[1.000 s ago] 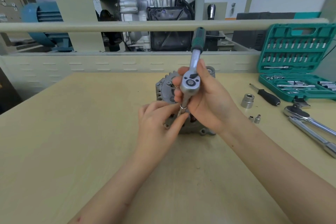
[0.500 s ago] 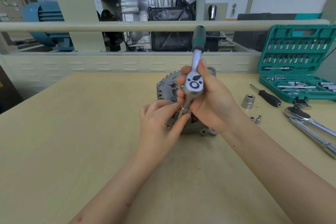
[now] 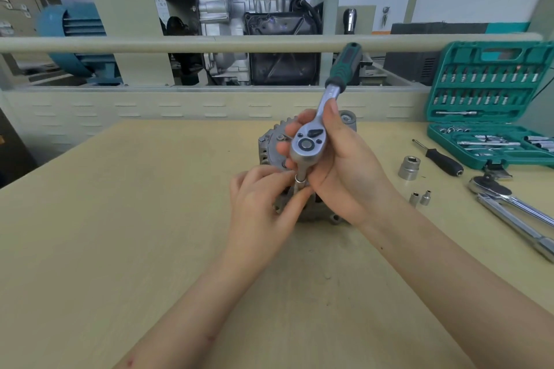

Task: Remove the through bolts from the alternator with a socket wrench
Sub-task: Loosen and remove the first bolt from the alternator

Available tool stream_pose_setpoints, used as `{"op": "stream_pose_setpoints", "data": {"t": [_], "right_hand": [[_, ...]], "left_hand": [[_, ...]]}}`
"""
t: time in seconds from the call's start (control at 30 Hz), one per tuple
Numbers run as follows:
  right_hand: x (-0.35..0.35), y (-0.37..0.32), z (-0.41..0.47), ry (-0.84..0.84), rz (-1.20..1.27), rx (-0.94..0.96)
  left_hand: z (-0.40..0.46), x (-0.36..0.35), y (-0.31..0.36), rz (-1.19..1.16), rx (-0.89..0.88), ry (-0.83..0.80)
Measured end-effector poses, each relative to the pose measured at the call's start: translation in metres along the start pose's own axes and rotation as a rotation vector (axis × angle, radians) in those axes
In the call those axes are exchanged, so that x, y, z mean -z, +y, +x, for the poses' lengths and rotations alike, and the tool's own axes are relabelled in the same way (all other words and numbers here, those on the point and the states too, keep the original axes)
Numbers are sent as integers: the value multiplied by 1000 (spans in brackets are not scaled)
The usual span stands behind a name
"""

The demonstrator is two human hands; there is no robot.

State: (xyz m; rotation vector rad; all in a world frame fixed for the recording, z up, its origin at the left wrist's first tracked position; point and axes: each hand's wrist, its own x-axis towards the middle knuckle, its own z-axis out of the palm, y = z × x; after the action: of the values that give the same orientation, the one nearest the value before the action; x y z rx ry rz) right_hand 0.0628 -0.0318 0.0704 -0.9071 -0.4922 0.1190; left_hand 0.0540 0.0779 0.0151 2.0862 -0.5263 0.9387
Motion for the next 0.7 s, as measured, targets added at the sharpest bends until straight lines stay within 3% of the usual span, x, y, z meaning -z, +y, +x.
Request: {"op": "stream_pose_setpoints", "data": {"t": [0.27,0.5,0.7], "right_hand": [[15,-7,-1,-374,-160,-52],[15,-4,2,-233,-201,-71],[15,-3,2,-306,-142,-91]], "left_hand": [[-3,-1,1,-93,125,20],[0,-3,-3,-26,107,18],[0,0,-2,-45,51,-16]]}}
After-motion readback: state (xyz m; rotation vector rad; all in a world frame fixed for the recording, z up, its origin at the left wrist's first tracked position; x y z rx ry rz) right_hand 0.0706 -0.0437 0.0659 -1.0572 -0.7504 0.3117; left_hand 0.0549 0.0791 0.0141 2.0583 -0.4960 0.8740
